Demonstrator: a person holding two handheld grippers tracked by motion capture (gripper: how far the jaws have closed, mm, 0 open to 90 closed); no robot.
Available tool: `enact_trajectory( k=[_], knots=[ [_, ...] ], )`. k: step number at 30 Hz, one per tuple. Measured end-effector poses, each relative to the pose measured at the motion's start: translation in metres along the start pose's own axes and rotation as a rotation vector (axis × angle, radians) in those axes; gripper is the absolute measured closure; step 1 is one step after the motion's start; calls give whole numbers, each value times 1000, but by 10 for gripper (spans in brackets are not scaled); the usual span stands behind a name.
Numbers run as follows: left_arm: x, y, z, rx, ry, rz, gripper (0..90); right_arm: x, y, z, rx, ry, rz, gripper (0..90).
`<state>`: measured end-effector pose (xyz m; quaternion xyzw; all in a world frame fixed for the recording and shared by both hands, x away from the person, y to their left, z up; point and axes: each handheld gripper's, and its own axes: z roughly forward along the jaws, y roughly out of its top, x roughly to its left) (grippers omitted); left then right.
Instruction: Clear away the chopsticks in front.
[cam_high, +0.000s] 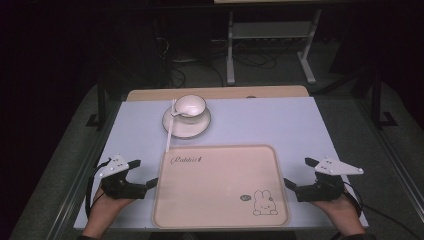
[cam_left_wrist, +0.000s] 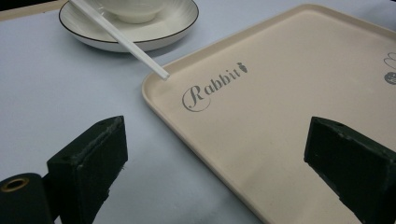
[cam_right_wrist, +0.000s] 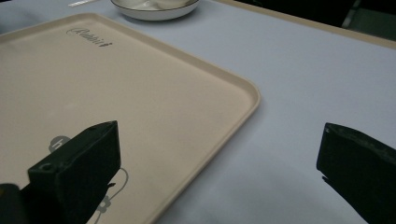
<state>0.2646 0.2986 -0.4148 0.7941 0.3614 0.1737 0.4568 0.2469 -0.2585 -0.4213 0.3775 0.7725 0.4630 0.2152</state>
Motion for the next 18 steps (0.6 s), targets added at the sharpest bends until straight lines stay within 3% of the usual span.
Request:
enact_trajectory(
  k=[18],
  knots=[
    [14, 26, 20, 50, 5, 3, 53, -8, -2, -1, 12, -30, 26, 0]
  ],
)
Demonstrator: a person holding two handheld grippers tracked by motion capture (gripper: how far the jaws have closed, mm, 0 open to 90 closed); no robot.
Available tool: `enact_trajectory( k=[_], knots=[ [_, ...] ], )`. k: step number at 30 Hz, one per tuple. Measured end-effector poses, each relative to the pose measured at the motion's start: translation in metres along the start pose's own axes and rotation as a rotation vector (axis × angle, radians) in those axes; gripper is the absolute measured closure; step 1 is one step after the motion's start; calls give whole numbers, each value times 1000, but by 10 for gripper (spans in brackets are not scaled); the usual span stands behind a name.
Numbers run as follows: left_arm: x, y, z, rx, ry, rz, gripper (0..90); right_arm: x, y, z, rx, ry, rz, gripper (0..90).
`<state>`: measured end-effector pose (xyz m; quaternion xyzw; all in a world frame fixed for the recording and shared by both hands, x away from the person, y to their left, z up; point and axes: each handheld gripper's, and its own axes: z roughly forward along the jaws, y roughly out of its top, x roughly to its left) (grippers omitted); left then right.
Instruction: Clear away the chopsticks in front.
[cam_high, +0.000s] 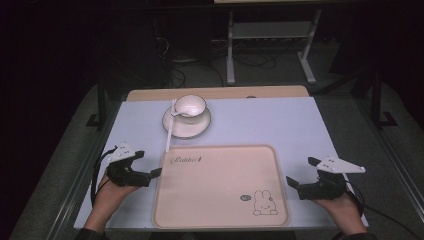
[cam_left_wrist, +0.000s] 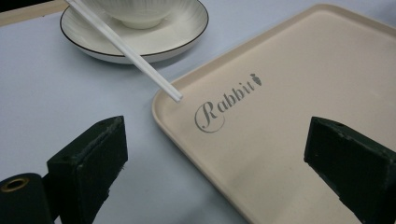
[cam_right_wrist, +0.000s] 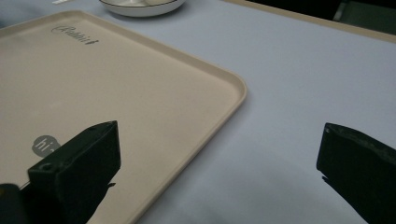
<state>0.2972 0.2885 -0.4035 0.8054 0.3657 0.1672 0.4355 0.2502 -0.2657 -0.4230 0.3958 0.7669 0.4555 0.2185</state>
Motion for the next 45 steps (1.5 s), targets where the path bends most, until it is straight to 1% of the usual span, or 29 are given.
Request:
enact_trajectory(
  k=[4, 8, 12, 15, 19, 23, 28, 31, 33, 34, 36, 40, 43, 45],
  knots=[
    [5, 7, 5, 5, 4, -3, 53, 1, 0, -1, -6, -11, -1, 0],
    [9, 17, 10, 5, 14, -2, 53, 1, 1, -1, -11, -11, -3, 0],
    [15, 26, 17, 18, 27, -2, 53, 0, 1, -2, -14, -11, 1, 0],
    [18, 30, 20, 18, 28, -2, 53, 0, 0, -2, -13, -9, 1, 0],
    [25, 39, 31, 27, 31, -10, 53, 0, 1, -1, -13, -9, 2, 0],
    [29, 45, 37, 29, 32, -11, 55, 0, 0, -1, -13, -9, 0, 0],
    [38, 55, 48, 42, 52, -1, 61, -1, 0, -1, -15, -12, 1, 0],
    [44, 61, 55, 49, 62, -4, 69, -1, 0, -1, -16, -12, 2, 0],
    [47, 65, 60, 46, 69, -3, 140, -1, 0, -1, -16, -13, 4, 0],
    [49, 67, 63, 49, 72, -8, 141, -1, 0, -1, -17, -13, 5, 0],
    [53, 71, 70, 64, 80, -2, 156, -1, 0, -1, -17, -14, 7, 0],
    [59, 78, 81, 78, 84, -26, 239, -2, -1, -1, -18, -13, 10, 0],
    [64, 82, 88, 87, 88, -31, 317, -3, -1, -2, -19, -14, 15, 0],
    [66, 84, 95, 103, 94, -35, 362, -3, -1, -2, -20, -13, 17, 0]
  ],
)
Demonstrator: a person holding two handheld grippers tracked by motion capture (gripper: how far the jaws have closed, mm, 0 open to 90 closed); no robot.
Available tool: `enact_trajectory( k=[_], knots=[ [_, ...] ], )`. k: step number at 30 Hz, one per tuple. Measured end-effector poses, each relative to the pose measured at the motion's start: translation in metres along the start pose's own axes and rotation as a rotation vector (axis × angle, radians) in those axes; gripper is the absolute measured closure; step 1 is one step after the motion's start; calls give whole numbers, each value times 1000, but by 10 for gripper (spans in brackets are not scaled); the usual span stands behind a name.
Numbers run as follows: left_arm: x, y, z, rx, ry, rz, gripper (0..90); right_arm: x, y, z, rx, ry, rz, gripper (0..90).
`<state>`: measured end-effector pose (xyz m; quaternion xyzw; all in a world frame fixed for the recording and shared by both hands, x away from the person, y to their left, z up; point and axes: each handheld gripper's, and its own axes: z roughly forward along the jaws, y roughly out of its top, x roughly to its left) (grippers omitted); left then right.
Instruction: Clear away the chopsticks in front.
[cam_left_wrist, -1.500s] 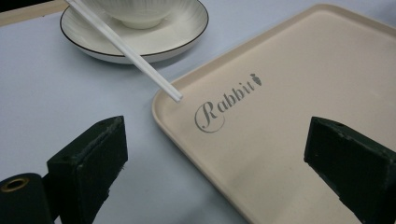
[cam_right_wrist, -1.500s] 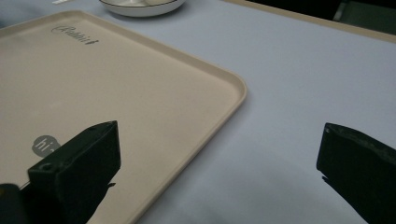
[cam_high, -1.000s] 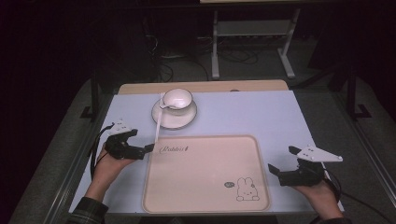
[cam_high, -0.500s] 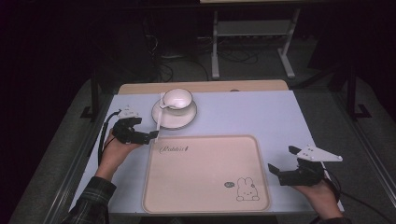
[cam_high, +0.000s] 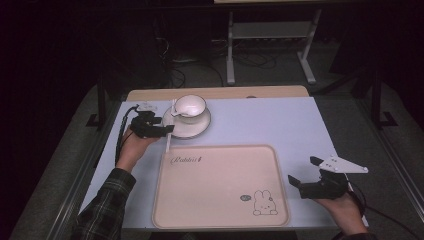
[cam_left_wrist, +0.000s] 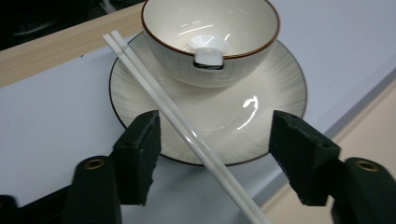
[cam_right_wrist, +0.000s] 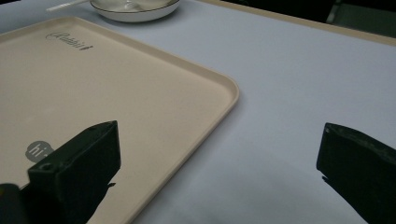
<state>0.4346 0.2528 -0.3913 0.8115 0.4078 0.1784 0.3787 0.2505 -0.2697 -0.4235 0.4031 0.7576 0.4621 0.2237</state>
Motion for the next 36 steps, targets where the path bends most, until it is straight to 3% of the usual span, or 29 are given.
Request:
enact_trajectory(
  k=[6, 9, 17, 24, 30, 33, 36],
  knots=[
    [4, 3, 19, 51, 30, 0, 492, 0, 0, 0, -2, 2, 1, 0],
    [5, 3, 30, 94, 47, -23, 534, -1, 0, -1, -3, 3, 2, 0],
    [6, 4, 43, 144, 85, -43, 619, -1, -1, -2, -7, 4, 7, 0],
    [6, 6, 50, 158, 127, -53, 664, -1, -1, -2, -6, 2, 8, 0],
    [11, 7, 59, 163, 143, -78, 719, -1, -1, -3, -7, 2, 9, 0],
    [15, 12, 64, 160, 185, -70, 749, -2, -2, -2, -1, 1, 12, 0],
    [17, 13, 66, 155, 188, -80, 769, -2, -2, -3, -1, -1, 15, 0]
  ],
)
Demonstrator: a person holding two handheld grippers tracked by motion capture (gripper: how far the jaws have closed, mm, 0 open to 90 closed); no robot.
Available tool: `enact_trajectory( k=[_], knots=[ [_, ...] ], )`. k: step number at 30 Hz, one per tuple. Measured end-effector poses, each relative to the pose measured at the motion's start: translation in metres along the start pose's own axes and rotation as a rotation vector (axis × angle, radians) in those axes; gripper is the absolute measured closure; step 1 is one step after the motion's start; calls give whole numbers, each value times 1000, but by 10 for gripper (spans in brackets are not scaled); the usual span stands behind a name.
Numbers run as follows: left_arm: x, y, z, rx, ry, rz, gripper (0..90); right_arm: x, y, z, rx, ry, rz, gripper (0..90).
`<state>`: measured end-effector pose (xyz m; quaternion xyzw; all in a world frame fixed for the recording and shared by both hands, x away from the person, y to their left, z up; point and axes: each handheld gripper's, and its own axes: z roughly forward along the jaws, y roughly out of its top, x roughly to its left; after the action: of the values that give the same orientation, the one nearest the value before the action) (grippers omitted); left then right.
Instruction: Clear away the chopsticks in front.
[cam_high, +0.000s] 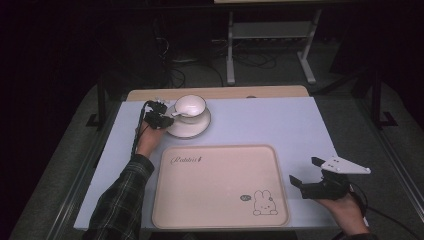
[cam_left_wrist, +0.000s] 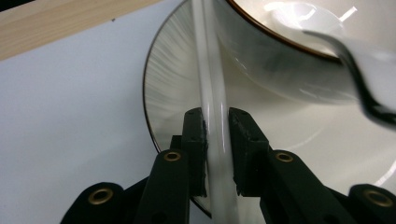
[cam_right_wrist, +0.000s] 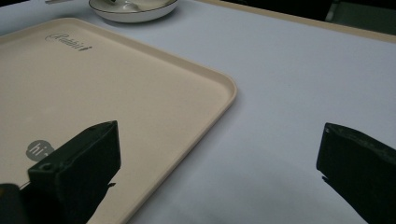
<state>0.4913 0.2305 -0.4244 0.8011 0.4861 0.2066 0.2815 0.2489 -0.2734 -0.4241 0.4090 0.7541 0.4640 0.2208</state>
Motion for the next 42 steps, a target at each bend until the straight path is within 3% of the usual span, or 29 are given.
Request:
enact_trajectory(
  k=[10, 14, 20, 22, 28, 35, 42],
  knots=[
    [3, 8, 7, 5, -1, 2, 770, -1, -1, -1, 2, -4, 1, 0],
    [5, 9, -1, -9, -5, 6, 594, 0, -1, -2, 2, -3, 0, 0],
    [11, 2, -27, -53, -38, 9, 517, 0, -1, -2, 4, -5, -3, 0],
    [15, -2, -37, -67, -53, -2, 520, 1, -1, -3, 5, -6, -7, 0],
    [30, -17, -57, -92, -103, -23, 655, 3, 0, -2, 7, -2, -13, 0],
    [34, -26, -53, -79, -133, -35, 731, 3, 0, 0, 13, 0, -16, 0],
    [32, -31, -45, -61, -143, -41, 751, 2, -1, 0, 11, 0, -10, 0]
  ],
)
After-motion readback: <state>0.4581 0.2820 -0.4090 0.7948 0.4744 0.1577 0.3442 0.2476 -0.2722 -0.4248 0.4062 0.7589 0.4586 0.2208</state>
